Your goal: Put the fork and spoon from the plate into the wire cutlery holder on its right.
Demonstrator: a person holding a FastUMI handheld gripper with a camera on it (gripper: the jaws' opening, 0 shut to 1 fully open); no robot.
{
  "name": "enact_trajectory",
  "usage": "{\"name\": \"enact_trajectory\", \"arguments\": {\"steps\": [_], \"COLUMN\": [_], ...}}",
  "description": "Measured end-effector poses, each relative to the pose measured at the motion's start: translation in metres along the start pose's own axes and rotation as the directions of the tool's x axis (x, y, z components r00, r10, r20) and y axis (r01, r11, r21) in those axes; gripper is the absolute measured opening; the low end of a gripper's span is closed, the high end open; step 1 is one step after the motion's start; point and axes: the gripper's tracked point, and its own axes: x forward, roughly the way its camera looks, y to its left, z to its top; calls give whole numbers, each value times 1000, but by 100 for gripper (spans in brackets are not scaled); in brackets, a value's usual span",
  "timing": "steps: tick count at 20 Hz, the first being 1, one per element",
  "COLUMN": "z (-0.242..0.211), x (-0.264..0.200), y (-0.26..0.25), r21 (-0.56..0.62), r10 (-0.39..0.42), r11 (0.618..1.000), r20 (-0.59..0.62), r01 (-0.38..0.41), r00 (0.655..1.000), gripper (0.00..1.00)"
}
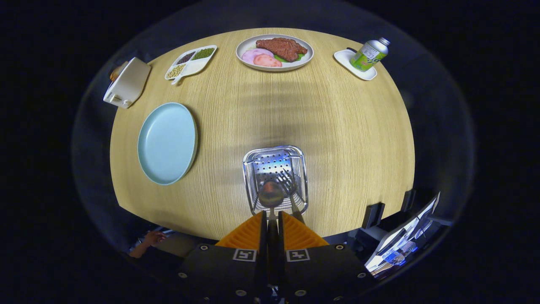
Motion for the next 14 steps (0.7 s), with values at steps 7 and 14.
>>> {"name": "enact_trajectory", "arguments": {"steps": [7, 14], "z": [23, 76], "x": [-32, -104], "y": [11, 32], "r21": [39, 8], "r10": [61, 125], "r11": [997, 989], "r20": [163, 498], "r01": [-69, -148], "r00": [985, 858], "gripper": [24, 47]}}
